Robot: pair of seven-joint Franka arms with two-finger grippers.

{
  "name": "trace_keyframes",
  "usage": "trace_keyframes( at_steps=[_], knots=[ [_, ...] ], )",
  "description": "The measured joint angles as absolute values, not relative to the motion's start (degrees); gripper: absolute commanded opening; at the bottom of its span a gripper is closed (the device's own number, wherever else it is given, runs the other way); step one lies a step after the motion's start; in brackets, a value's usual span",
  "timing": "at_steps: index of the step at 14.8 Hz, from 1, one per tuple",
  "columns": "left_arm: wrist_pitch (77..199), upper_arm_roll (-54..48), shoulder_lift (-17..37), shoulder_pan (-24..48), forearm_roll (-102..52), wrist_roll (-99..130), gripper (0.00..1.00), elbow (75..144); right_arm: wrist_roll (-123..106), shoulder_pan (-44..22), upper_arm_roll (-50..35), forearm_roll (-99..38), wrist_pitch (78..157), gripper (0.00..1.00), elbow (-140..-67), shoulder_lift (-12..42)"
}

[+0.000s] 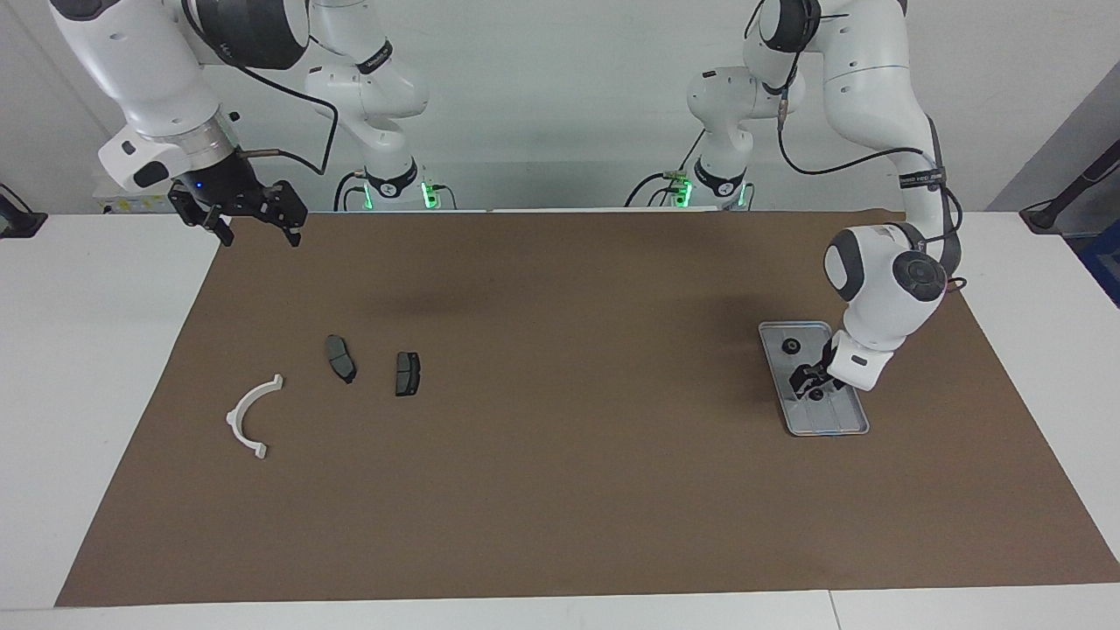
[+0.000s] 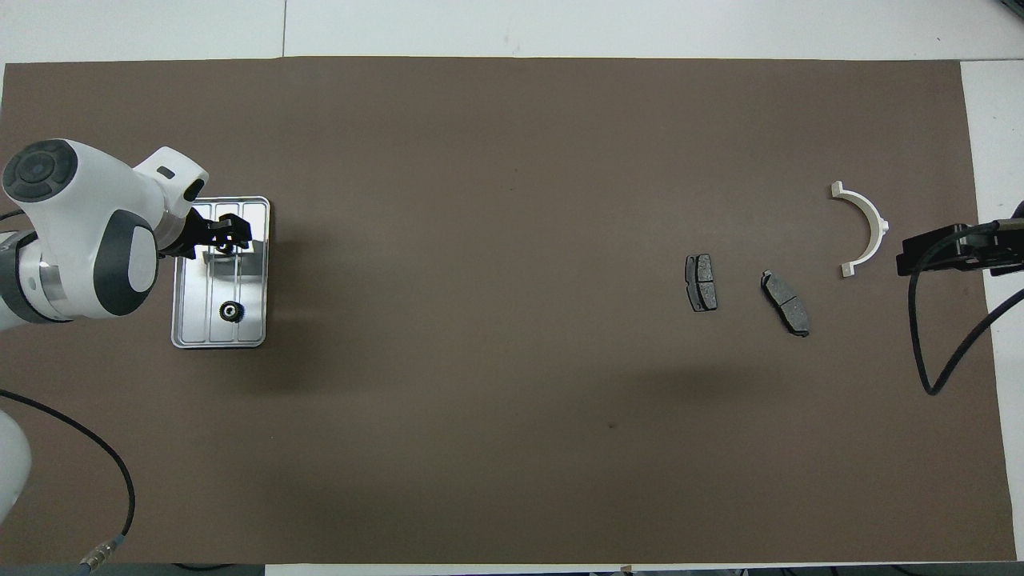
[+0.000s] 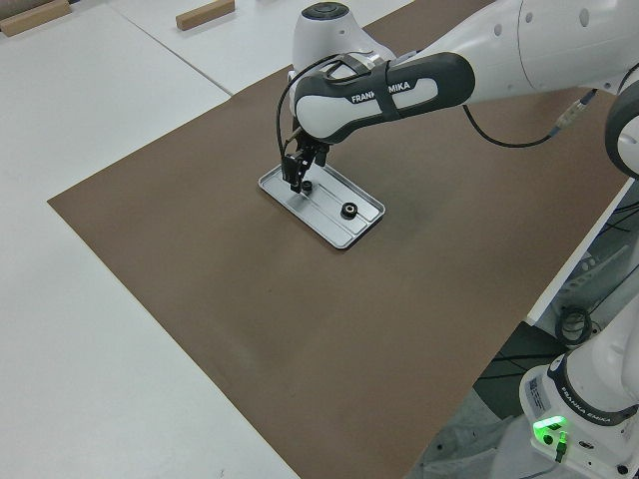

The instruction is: Pick bearing gear from pile to tray

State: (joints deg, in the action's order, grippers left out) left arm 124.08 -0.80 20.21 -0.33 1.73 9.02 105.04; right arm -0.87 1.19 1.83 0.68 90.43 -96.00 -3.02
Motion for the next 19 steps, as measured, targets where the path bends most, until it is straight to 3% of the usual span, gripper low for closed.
trace_keyframes(
  at_steps=[13, 19],
  knots=[
    [91.3, -1.2, -2.9, -0.3, 1.7, 9.0, 1.0, 103.1, -0.9, 1.2, 1.8, 0.7, 90.4, 1.0, -96.0, -3.0],
    [90.6, -2.0, -4.6, -0.2, 1.7, 9.0, 1.0, 104.1, -0.9, 1.2, 1.8, 0.7, 90.4, 1.0, -96.0, -3.0]
  ],
)
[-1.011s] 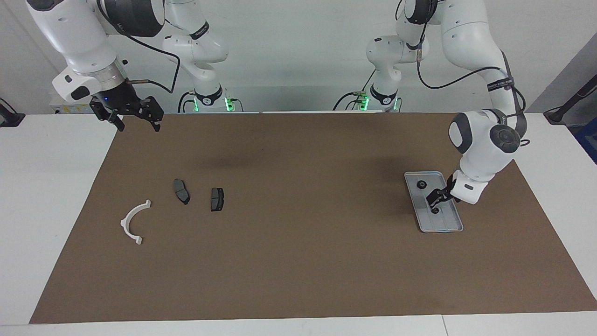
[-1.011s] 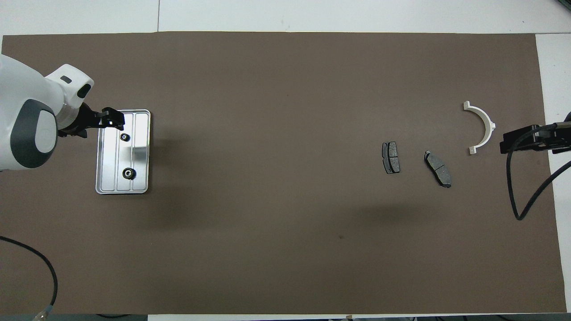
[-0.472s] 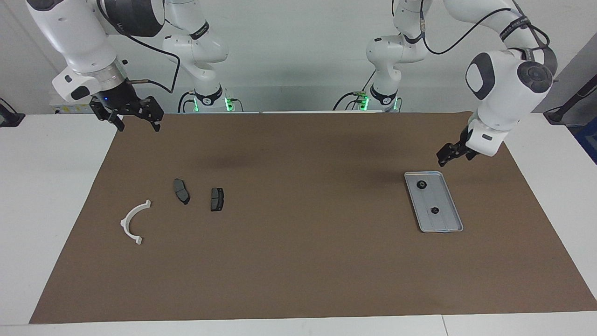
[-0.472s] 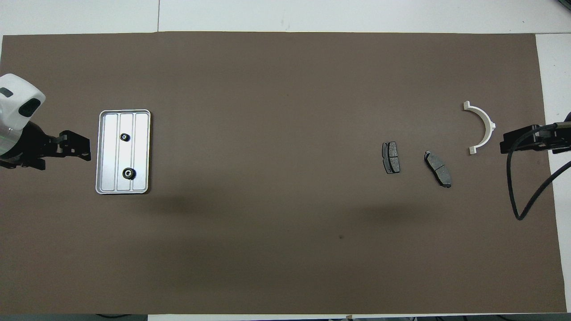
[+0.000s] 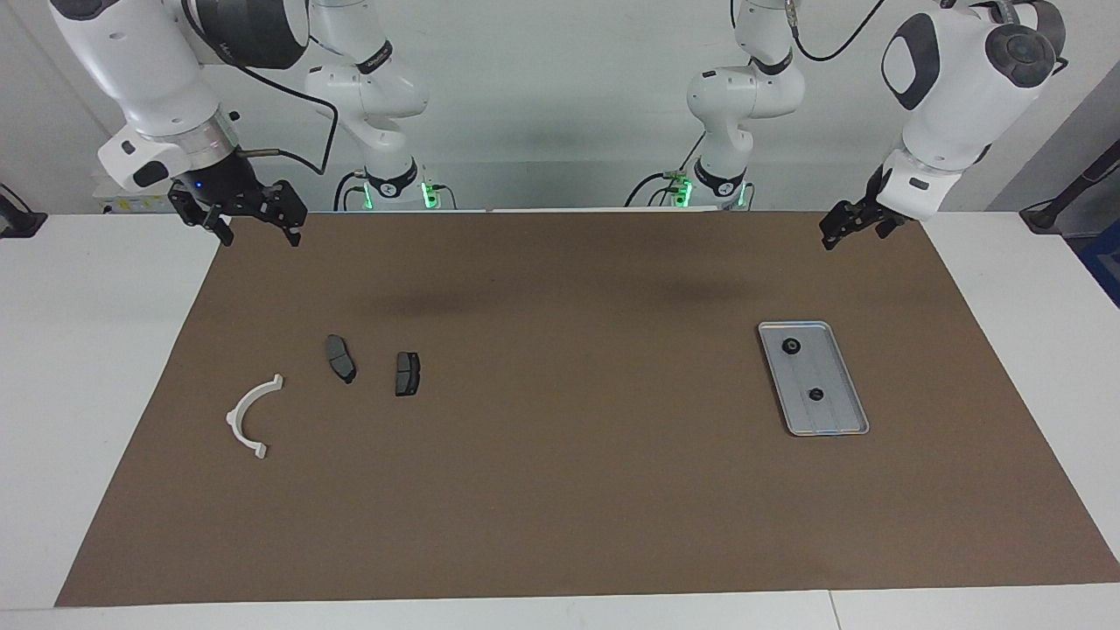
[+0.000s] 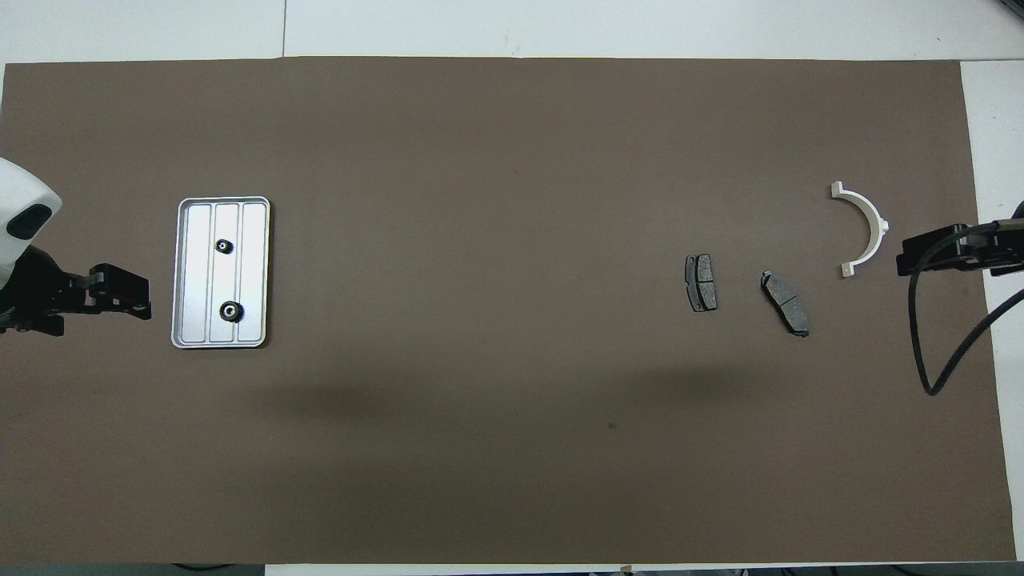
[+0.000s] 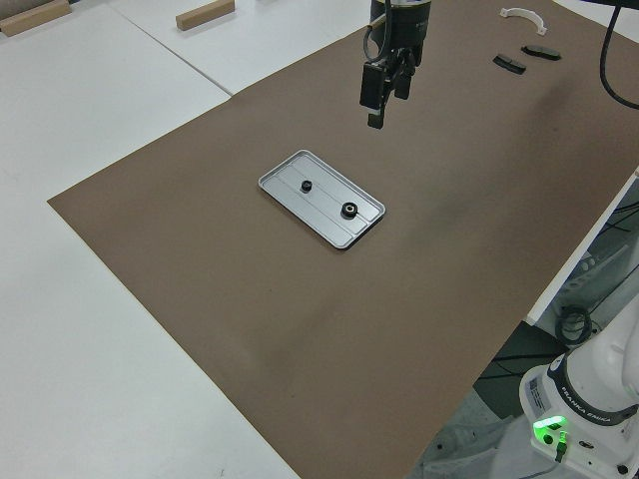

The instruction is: Pick bearing gear from pile to tray

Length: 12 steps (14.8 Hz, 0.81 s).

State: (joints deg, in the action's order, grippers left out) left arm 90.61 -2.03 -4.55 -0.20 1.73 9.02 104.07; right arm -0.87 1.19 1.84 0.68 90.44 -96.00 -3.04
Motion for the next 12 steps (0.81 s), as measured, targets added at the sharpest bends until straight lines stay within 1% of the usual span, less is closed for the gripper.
trace_keyframes(
  at_steps=[3, 7, 12],
  knots=[
    [94.2, -2.0, -3.4, -0.1, 1.7, 9.0, 1.0, 104.2, -0.9, 1.2, 1.8, 0.7, 90.4, 1.0, -96.0, -3.0],
    [96.9, -1.8, -0.2, 0.9, -0.4, 9.0, 1.0, 103.0, -0.9, 1.2, 1.8, 0.7, 90.4, 1.0, -96.0, -3.0],
    [96.9, -0.7, 0.0, 2.1, -0.5, 9.2, 1.0, 102.2, -0.9, 1.2, 1.9, 0.7, 90.4, 1.0, -96.0, -3.0]
  ],
)
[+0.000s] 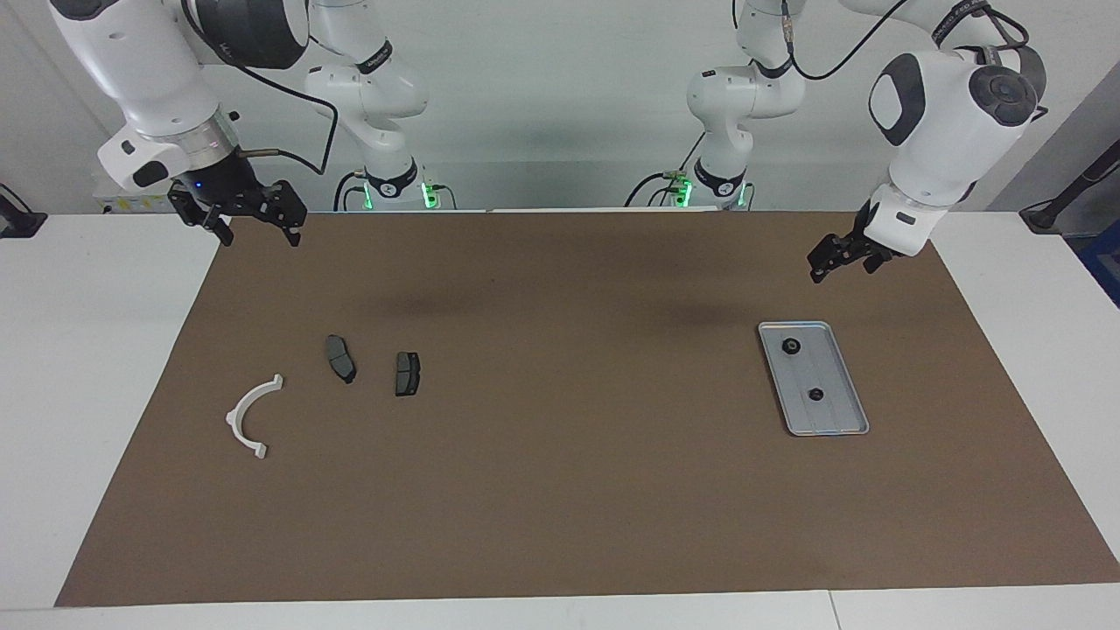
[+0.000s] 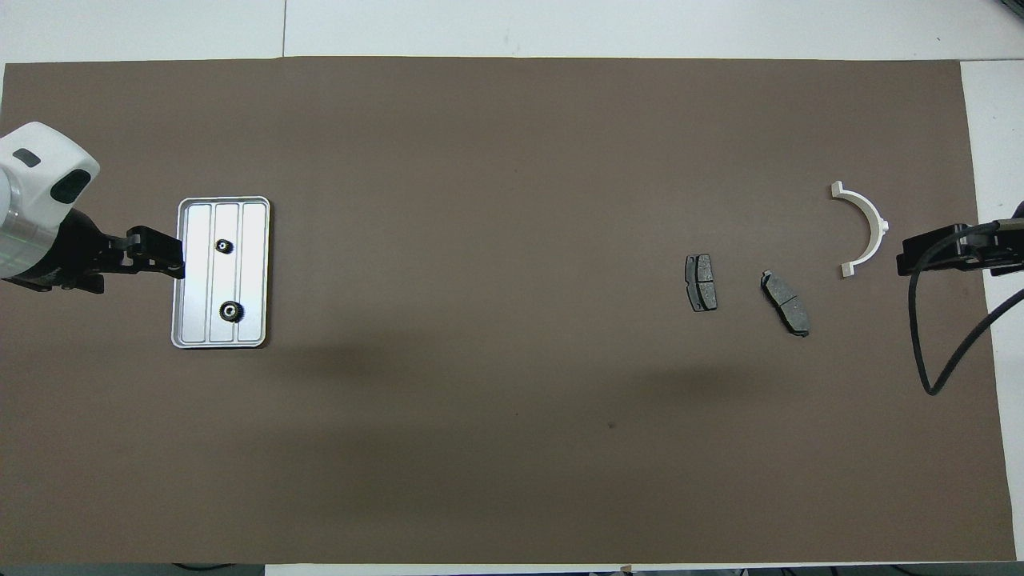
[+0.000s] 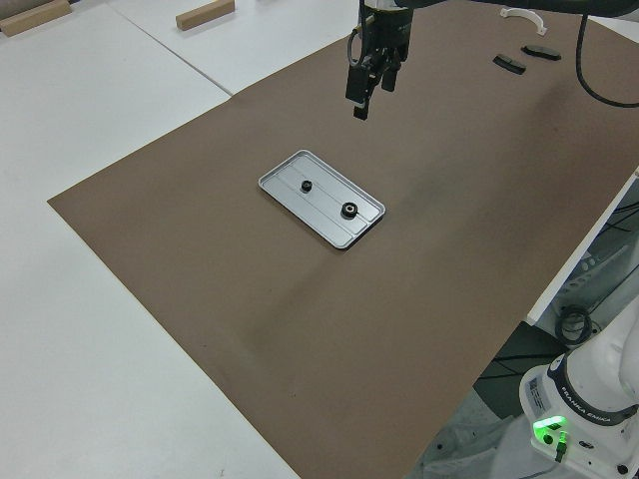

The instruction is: Pick bearing gear from pile to tray

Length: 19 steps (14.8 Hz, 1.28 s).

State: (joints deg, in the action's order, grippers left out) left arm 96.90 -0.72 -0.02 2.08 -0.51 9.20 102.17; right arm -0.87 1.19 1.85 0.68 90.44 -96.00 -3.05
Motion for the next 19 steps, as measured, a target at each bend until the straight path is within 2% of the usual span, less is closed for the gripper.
trace_keyframes(
  at_steps=[12, 19],
  knots=[
    [97.0, -0.1, 0.0, 3.3, -0.8, 9.2, 1.0, 100.4, -0.9, 1.2, 1.9, 0.7, 90.4, 1.0, -96.0, -3.1],
    [92.4, 0.1, -0.1, 3.3, -0.8, 9.1, 1.0, 95.0, -0.9, 1.2, 1.9, 0.7, 90.4, 1.0, -96.0, -3.1]
  ],
)
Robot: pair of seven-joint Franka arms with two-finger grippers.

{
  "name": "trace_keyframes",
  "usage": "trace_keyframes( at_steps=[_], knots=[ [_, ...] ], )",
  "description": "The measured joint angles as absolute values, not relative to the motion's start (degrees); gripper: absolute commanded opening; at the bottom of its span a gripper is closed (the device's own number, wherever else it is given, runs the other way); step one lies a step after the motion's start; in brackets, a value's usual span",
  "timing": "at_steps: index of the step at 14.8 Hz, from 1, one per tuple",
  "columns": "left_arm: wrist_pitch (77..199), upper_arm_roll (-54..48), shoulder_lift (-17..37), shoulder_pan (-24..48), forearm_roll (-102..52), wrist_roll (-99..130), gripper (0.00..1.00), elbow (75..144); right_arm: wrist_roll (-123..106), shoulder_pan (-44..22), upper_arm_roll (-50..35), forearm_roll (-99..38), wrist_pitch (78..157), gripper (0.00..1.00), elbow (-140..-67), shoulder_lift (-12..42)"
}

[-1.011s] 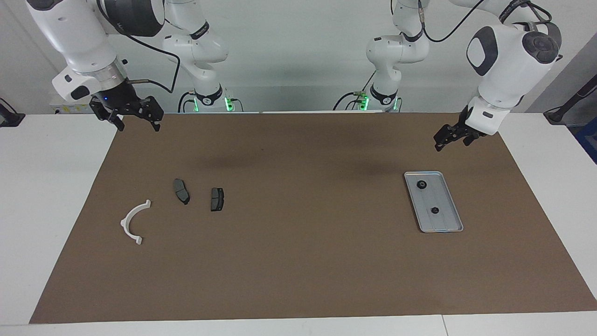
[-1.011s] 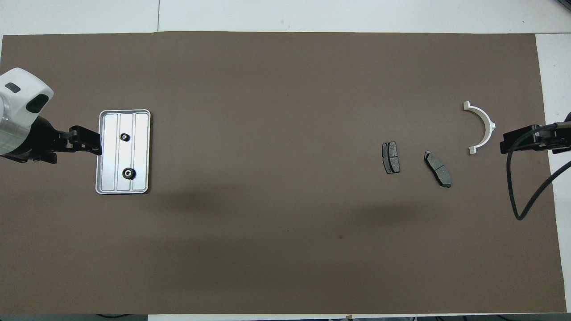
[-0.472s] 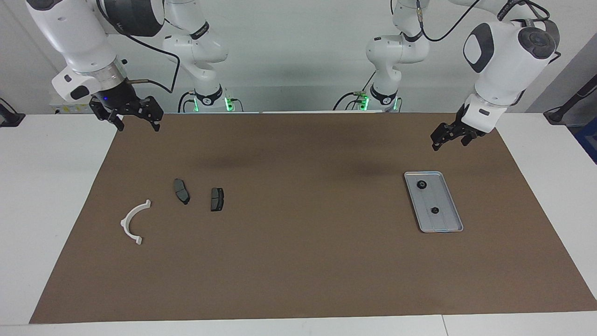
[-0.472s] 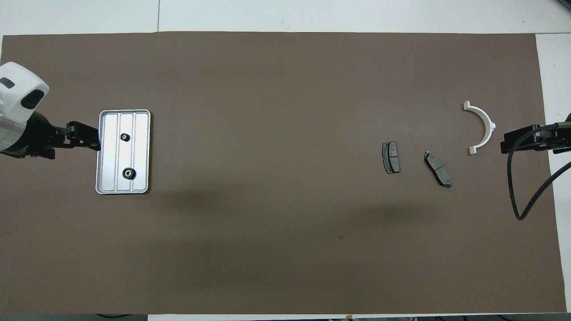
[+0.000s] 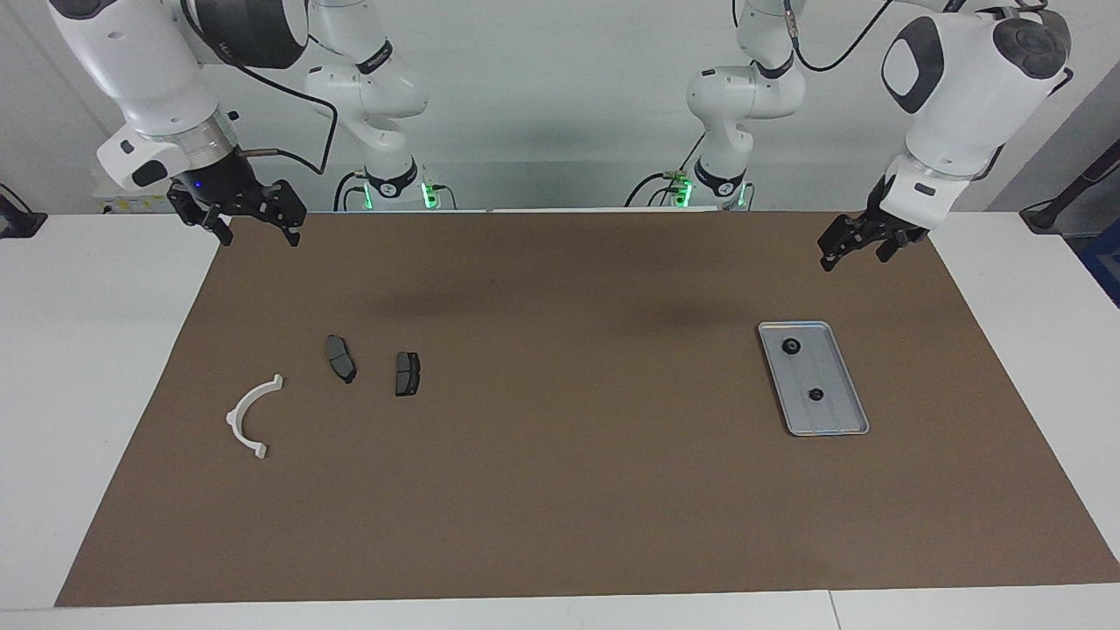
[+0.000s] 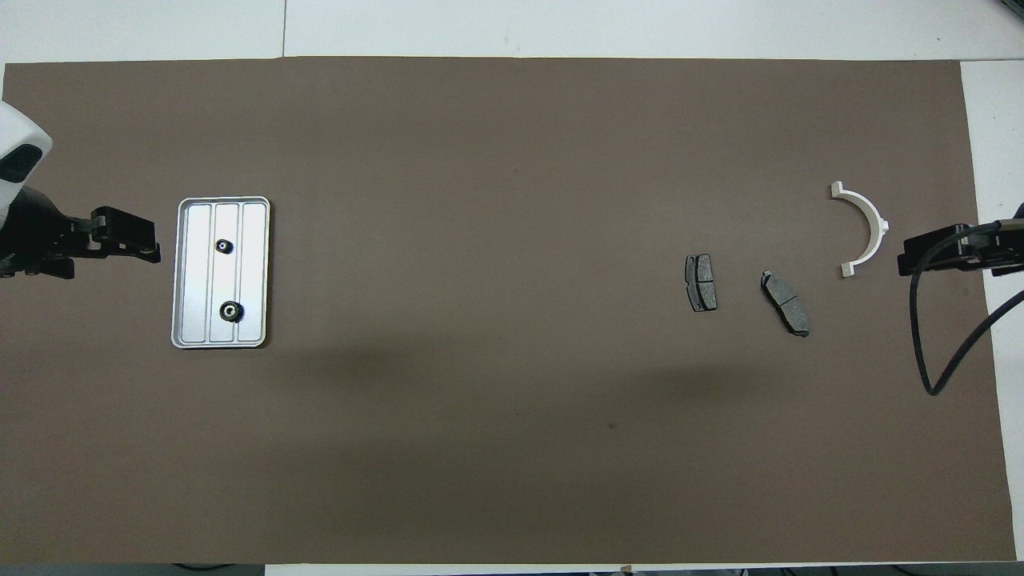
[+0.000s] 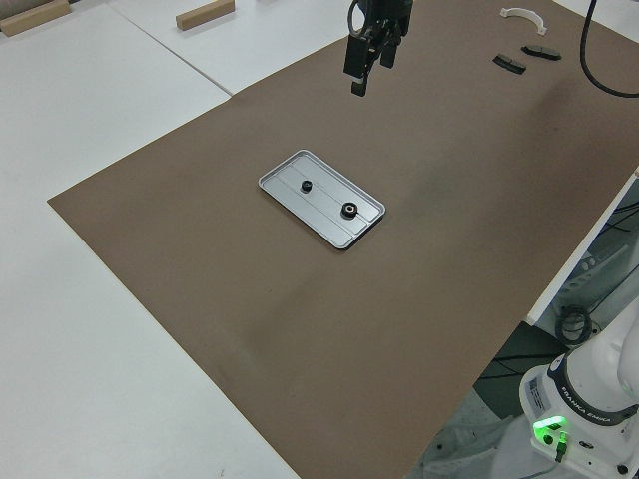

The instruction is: Pick bearing gear from pile to tray

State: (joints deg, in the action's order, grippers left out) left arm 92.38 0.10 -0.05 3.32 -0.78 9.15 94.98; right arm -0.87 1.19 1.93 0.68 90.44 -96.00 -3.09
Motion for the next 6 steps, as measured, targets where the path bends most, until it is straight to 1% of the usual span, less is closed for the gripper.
trace_keyframes(
  at_steps=[6],
  knots=[
    [92.0, 0.0, 0.0, 3.3, -0.8, 9.1, 1.0, 94.3, -0.9, 1.2, 1.9, 0.7, 90.4, 1.0, -96.0, -3.1]
  ],
)
